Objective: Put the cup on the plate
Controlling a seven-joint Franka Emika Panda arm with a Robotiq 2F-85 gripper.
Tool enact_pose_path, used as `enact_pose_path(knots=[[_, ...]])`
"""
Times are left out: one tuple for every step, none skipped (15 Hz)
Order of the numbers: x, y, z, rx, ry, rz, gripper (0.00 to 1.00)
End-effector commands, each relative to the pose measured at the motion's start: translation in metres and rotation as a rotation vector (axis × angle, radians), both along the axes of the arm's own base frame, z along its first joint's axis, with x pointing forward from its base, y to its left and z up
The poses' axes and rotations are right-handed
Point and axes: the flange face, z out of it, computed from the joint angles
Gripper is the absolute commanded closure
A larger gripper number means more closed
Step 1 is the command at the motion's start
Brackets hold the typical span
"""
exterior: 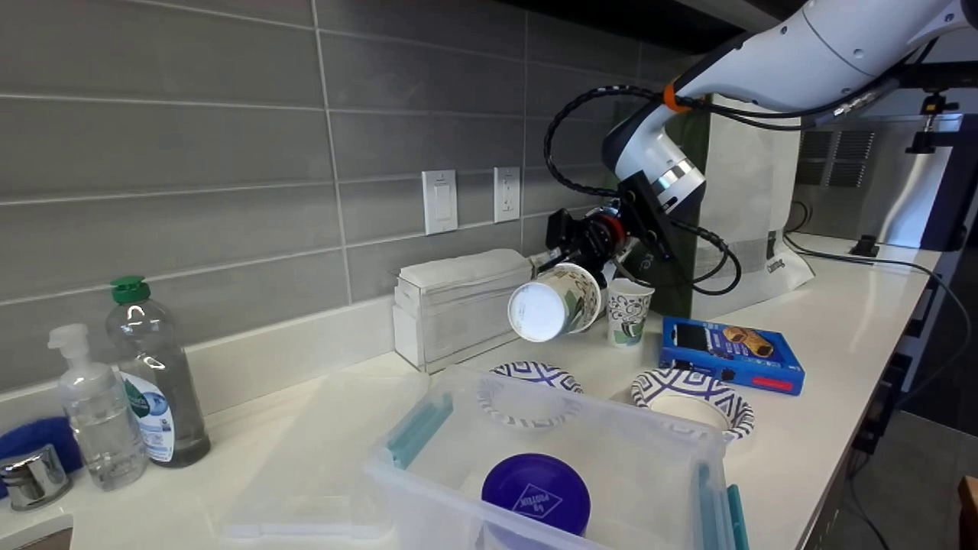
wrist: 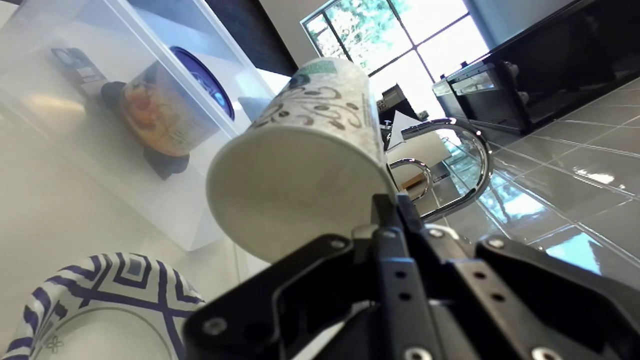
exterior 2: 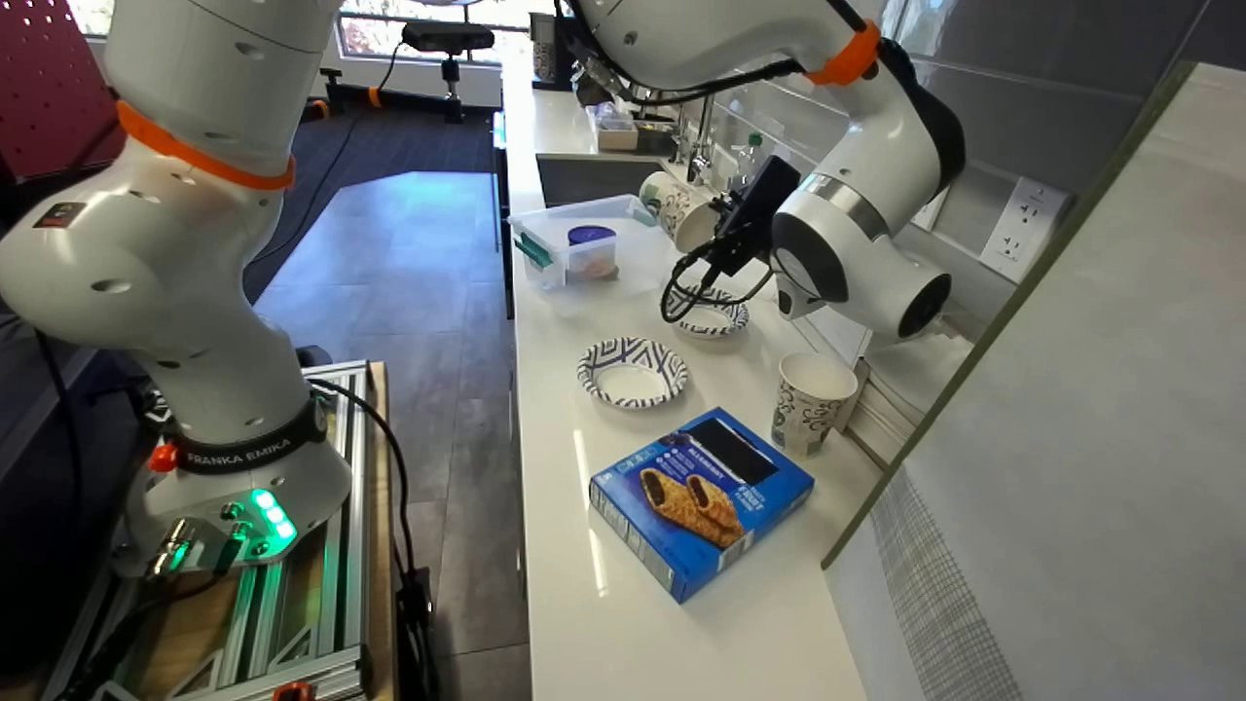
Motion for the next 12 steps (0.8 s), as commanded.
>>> enact_pose_path(knots=[[-0.002,-0.001,0.005,0.033,-0.007,-0.001,0.99],[-0.005,-0.002,0.007,0.052,-0.023,-0.011,0.99],[-0.008,-0.002,0.008,0.081,-0.029,-0.028,0.99],[-0.01,-0.004,0.01,0.101,-0.037,-0.051,0.99],[-0.013,-0.005,0.012,0.117,-0.042,-0.073,0.99],[-0.015,-0.008,0.014,0.118,-0.059,-0.108,0.99],[-0.018,-0.011,0.016,0.124,-0.067,-0.129,0.99],[-0.023,-0.011,0.016,0.118,-0.069,-0.143,0.99],[-0.027,-0.011,0.017,0.115,-0.076,-0.154,0.99],[-0.033,-0.009,0.019,0.105,-0.083,-0.162,0.99],[-0.038,-0.008,0.02,0.101,-0.094,-0.173,0.99],[-0.043,-0.006,0.021,0.091,-0.114,-0.203,0.99]])
